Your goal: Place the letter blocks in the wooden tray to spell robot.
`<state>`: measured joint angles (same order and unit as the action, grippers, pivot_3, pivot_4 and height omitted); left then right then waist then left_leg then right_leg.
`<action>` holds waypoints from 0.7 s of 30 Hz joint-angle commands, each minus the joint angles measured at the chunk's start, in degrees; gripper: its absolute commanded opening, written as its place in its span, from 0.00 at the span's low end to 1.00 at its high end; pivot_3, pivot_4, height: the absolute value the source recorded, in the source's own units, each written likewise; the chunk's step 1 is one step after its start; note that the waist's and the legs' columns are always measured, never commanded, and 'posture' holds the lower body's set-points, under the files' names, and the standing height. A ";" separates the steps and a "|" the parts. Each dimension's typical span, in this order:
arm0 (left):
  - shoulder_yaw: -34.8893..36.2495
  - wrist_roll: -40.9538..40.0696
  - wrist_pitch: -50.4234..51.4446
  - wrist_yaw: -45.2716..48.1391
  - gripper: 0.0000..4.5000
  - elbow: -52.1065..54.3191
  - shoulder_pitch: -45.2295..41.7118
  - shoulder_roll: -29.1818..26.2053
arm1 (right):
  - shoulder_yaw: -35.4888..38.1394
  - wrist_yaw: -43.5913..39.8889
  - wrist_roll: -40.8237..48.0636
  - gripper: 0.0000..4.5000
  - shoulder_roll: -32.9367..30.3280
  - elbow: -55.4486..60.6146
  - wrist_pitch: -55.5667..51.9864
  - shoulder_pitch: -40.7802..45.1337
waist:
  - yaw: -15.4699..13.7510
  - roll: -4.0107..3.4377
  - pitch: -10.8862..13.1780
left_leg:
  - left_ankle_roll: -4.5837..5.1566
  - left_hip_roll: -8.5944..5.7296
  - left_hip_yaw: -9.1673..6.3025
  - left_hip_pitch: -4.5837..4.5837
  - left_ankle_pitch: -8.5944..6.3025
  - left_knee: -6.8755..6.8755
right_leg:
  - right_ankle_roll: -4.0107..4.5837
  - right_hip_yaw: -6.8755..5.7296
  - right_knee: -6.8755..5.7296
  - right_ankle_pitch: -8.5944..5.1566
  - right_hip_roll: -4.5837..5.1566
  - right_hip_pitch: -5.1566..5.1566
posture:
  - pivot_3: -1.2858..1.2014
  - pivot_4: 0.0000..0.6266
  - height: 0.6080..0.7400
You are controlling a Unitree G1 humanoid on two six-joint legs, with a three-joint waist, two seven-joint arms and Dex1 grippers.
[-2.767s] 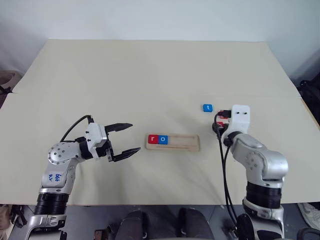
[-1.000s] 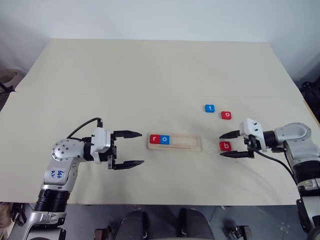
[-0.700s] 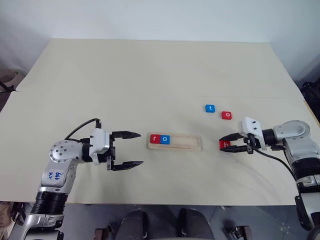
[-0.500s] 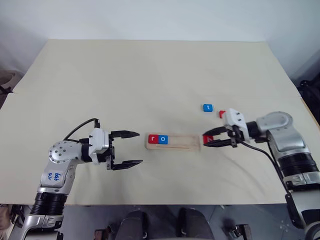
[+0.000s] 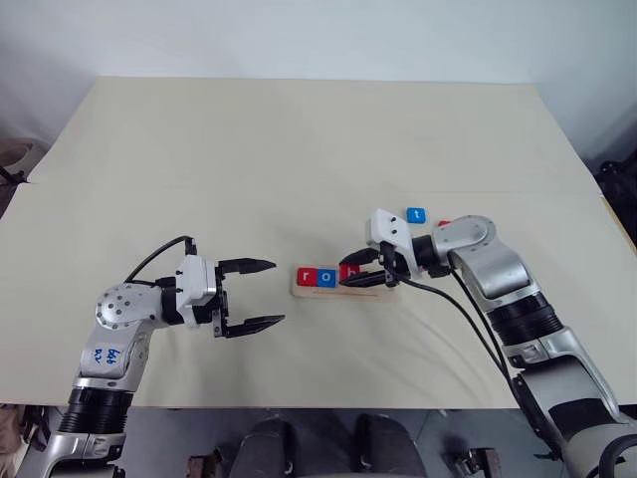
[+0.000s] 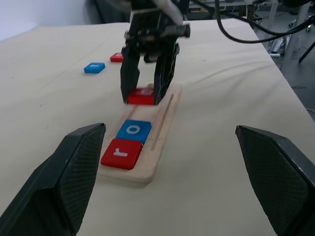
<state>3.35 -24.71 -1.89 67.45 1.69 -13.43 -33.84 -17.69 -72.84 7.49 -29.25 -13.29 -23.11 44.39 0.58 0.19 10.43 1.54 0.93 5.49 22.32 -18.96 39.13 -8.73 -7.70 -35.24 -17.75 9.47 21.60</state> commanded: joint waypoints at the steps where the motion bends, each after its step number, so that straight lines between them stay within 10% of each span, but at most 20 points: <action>1: 0.89 -0.78 -0.32 -0.77 1.00 2.31 0.71 -0.23 | 0.07 0.77 -0.24 0.32 0.63 0.62 -0.16 1.44 | -0.04 0.00 0.00 | 0.00 0.00 -0.01 0.00 0.00 0.00 | 0.00 0.00 -0.01 0.00 0.00 0.00 | 0.52 0.24 1.00; 9: 0.71 -0.83 -0.46 -1.50 1.00 2.66 0.85 -0.22 | -0.53 1.01 -1.19 0.32 0.78 0.57 -0.38 1.10 | 0.03 0.00 0.00 | 0.00 0.00 -0.01 -0.01 0.00 0.01 | 0.00 0.00 -0.04 0.00 0.00 0.00 | 0.52 0.24 1.00; 18: 0.42 -0.84 -0.31 -1.63 1.00 2.70 0.26 -0.16 | 1.48 1.36 0.34 0.99 0.15 2.61 -1.95 0.93 | 0.10 0.00 0.00 | 0.00 0.01 -0.01 -0.01 0.00 0.01 | 0.00 0.00 -0.04 0.00 0.00 0.00 | 0.52 0.24 1.00; 21: 0.28 -0.86 -0.27 -1.49 1.00 2.40 -0.07 -0.09 | 4.22 0.60 1.68 0.99 -2.81 4.31 -1.66 -0.37 | -0.06 0.00 0.00 | 0.00 0.00 -0.01 0.00 0.00 0.01 | 0.00 0.00 -0.03 0.00 0.00 0.00 | 0.52 0.24 1.00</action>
<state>3.29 -24.71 -1.89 66.01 1.96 -13.10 -33.83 -16.82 -71.79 7.52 -29.94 -11.58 -25.08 44.30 0.52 0.19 10.43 1.54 0.93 5.47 22.33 -18.96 39.14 -8.73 -7.71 -35.28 -17.75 9.48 21.60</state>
